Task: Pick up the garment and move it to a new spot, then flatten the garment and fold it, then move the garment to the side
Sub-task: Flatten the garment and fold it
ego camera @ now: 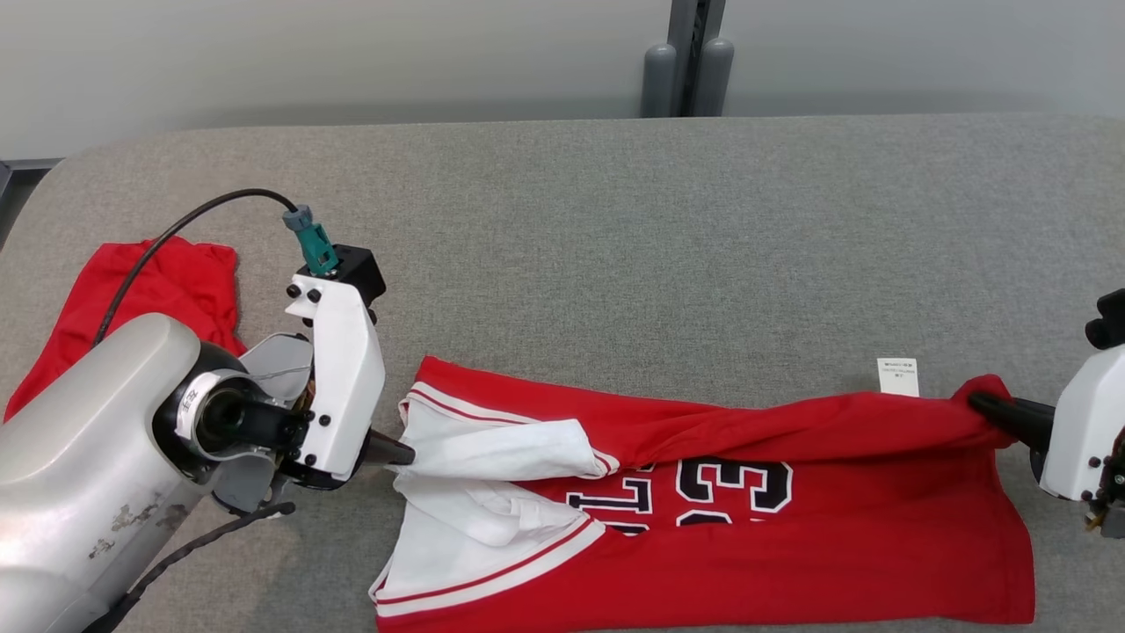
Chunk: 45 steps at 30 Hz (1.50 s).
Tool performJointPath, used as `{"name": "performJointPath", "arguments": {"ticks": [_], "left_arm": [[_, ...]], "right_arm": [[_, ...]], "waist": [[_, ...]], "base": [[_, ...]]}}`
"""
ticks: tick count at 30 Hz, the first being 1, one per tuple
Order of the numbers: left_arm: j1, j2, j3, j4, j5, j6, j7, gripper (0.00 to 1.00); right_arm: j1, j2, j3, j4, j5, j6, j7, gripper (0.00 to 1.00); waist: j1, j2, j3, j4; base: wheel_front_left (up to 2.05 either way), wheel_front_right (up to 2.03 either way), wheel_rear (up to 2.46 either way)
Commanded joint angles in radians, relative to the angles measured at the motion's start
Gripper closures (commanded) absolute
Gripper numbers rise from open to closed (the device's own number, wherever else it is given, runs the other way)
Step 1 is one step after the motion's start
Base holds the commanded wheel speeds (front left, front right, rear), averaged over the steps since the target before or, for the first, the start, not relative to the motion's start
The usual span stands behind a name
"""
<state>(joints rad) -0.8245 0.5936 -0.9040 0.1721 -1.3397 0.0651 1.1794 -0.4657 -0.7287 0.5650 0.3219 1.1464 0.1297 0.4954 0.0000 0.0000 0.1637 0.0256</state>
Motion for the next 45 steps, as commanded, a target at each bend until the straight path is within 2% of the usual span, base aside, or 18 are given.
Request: {"name": "performJointPath", "arguments": {"ticks": [1, 17, 28, 29, 31, 32, 33, 34, 35, 36, 37, 45], "left_arm": [[0.017, 0.007, -0.001, -0.006, -0.003, 0.008, 0.007, 1.0], [0.044, 0.025, -0.025, -0.079, -0.031, 0.068, 0.075, 1.0], [0.076, 0.025, -0.044, -0.067, -0.026, 0.067, 0.077, 1.0], [0.08, 0.024, -0.045, -0.066, -0.026, 0.067, 0.077, 1.0], [0.083, 0.025, -0.048, -0.061, -0.027, 0.065, 0.077, 1.0], [0.083, 0.025, -0.049, -0.059, -0.026, 0.063, 0.076, 1.0], [0.083, 0.024, -0.049, -0.056, -0.025, 0.061, 0.073, 0.99], [0.083, 0.024, -0.049, -0.053, -0.02, 0.059, 0.069, 0.63], [0.085, 0.024, -0.052, -0.048, -0.013, 0.058, 0.065, 0.1], [0.085, 0.024, -0.052, -0.048, -0.013, 0.058, 0.065, 0.1], [0.086, 0.028, -0.059, -0.045, -0.007, 0.053, 0.067, 0.0], [0.092, 0.023, -0.047, -0.012, 0.001, 0.021, 0.025, 0.0]], "right_arm": [[-0.013, -0.013, 0.012, -0.007, 0.013, 0.002, 0.015, 1.0], [-0.124, -0.08, 0.173, -0.013, 0.088, 0.002, 0.189, 1.0], [-0.151, -0.066, 0.24, 0.061, 0.08, 0.002, 0.242, 1.0], [-0.151, -0.064, 0.243, 0.069, 0.079, 0.002, 0.244, 0.93], [-0.156, -0.061, 0.247, 0.081, 0.076, 0.002, 0.243, 0.55], [-0.159, -0.058, 0.247, 0.087, 0.073, 0.002, 0.236, 0.0], [-0.161, -0.056, 0.245, 0.093, 0.071, 0.002, 0.23, 0.0], [-0.162, -0.053, 0.246, 0.096, 0.069, 0.002, 0.228, 0.0], [-0.161, -0.052, 0.248, 0.097, 0.069, 0.002, 0.227, 0.0], [-0.161, -0.052, 0.248, 0.097, 0.069, 0.002, 0.227, 0.0], [-0.161, -0.052, 0.251, 0.098, 0.069, 0.002, 0.229, 0.0], [-0.141, -0.069, 0.225, 0.097, 0.105, 0.002, 0.205, 0.0]], "waist": [[0.0, 0.0, -0.001, -0.001], [0.0, 0.0, 0.028, -0.002], [0.0, 0.0, 0.045, -0.012], [0.0, 0.0, 0.046, -0.014], [0.0, 0.0, 0.045, -0.016], [0.0, 0.0, 0.044, -0.017], [0.0, 0.0, 0.042, -0.019], [0.0, 0.0, 0.041, -0.02], [0.0, 0.0, 0.037, -0.022], [0.0, 0.0, 0.037, -0.022], [0.0, 0.0, 0.033, -0.024], [0.0, 0.0, -0.041, -0.024]], "base": [[0.0, 0.0, 0.0], [0.0, 0.0, 0.0], [0.0, 0.0, 0.0], [0.0, 0.0, 0.0], [0.0, 0.0, 0.0], [0.0, 0.0, 0.0], [0.0, 0.0, 0.0], [0.0, 0.0, 0.0], [0.0, 0.0, 0.0], [0.0, 0.0, 0.0], [0.0, 0.0, 0.0], [0.0, 0.0, 0.0]]}}
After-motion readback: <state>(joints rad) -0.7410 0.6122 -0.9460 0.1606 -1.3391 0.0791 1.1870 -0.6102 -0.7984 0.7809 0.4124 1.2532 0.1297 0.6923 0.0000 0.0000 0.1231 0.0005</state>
